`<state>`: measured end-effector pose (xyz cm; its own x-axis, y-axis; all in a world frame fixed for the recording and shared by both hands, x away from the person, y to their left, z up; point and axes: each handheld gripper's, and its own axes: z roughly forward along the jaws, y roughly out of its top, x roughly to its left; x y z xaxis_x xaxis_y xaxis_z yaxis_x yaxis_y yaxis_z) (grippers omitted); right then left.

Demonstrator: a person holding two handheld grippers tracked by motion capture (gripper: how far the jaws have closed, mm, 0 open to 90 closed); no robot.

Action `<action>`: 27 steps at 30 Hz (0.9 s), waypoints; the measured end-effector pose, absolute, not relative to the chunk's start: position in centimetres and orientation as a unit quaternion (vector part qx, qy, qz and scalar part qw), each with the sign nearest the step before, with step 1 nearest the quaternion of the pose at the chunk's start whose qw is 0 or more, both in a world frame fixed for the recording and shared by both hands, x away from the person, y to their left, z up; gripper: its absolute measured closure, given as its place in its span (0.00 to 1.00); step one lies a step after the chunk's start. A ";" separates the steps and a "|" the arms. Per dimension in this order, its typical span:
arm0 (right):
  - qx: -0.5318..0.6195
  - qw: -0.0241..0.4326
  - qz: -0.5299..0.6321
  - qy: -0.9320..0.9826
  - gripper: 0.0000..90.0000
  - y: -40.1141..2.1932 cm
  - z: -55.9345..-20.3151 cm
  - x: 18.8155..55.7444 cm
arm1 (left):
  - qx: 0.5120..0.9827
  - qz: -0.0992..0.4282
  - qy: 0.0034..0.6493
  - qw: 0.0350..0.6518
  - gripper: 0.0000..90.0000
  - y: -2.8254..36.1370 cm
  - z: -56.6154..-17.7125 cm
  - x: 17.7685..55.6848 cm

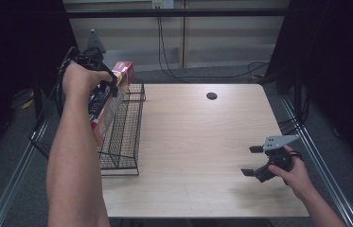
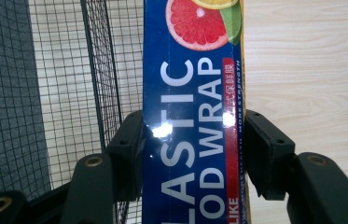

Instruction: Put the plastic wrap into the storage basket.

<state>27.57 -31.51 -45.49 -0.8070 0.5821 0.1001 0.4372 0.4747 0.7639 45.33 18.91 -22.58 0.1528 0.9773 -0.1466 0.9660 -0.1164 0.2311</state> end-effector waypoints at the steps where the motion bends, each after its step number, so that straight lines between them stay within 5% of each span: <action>1: 0.298 0.089 0.417 0.854 0.03 -31.5 -45.5 27.6 | 0.747 0.019 0.651 0.135 0.51 19.0 -22.5 45.3; 27: 0.300 0.092 0.418 0.852 0.03 -31.7 -45.5 27.7 | 0.725 0.024 0.675 0.136 0.51 22.5 -22.0 44.4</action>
